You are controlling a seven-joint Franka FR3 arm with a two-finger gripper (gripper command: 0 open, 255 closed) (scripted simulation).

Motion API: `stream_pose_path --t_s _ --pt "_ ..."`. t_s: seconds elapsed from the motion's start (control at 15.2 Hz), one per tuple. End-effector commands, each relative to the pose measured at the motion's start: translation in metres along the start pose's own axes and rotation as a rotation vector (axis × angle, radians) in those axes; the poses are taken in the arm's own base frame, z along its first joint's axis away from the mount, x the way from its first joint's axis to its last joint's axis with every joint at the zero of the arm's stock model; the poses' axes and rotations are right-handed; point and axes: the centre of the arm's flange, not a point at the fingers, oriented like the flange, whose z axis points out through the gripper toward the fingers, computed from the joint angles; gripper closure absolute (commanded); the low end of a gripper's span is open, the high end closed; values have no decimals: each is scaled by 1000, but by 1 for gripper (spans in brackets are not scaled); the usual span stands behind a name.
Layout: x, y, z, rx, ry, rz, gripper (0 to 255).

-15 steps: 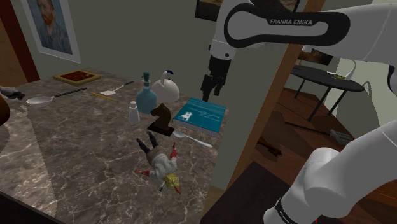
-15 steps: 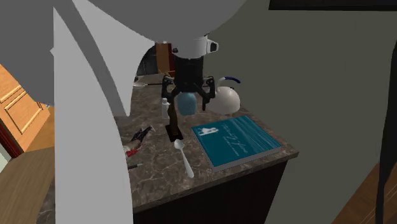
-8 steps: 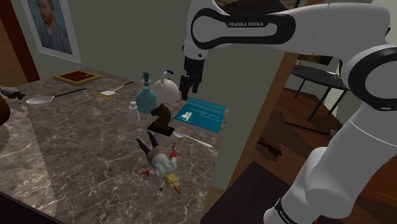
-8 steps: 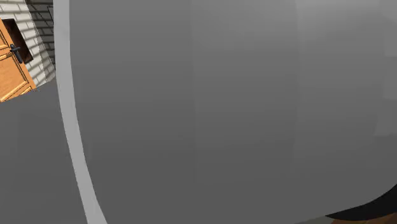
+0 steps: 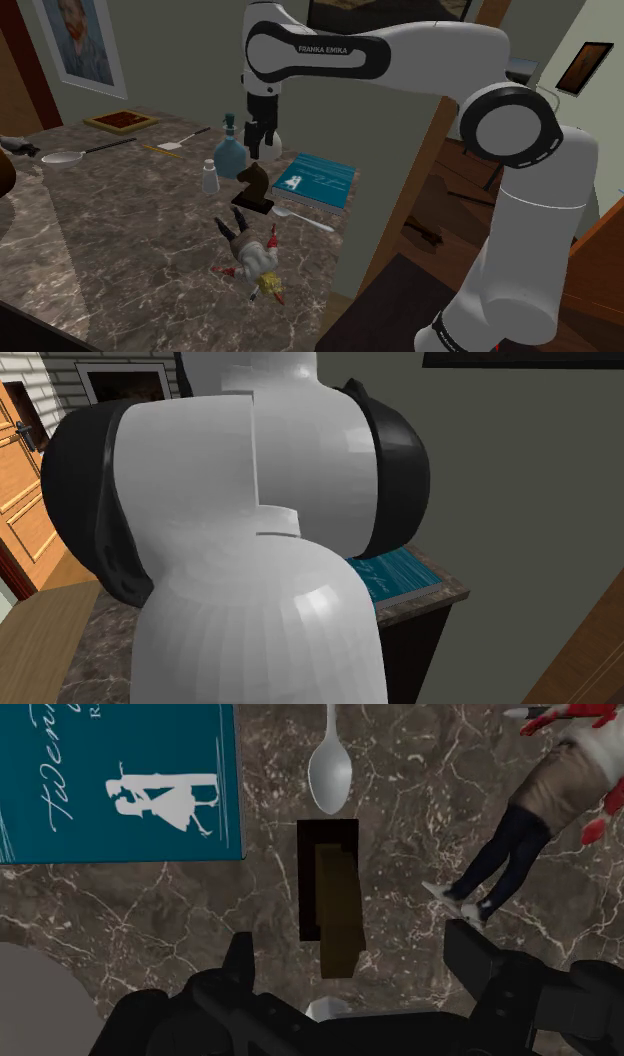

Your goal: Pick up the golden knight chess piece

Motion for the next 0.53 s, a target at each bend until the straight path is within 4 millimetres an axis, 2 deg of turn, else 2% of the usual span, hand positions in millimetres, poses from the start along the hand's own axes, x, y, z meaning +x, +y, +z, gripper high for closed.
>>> stream_pose_path --t_s 0.0,0.46 --pt "24 -4 10 -8 -6 -39 0" --pt "26 -5 47 -8 -6 -39 0"
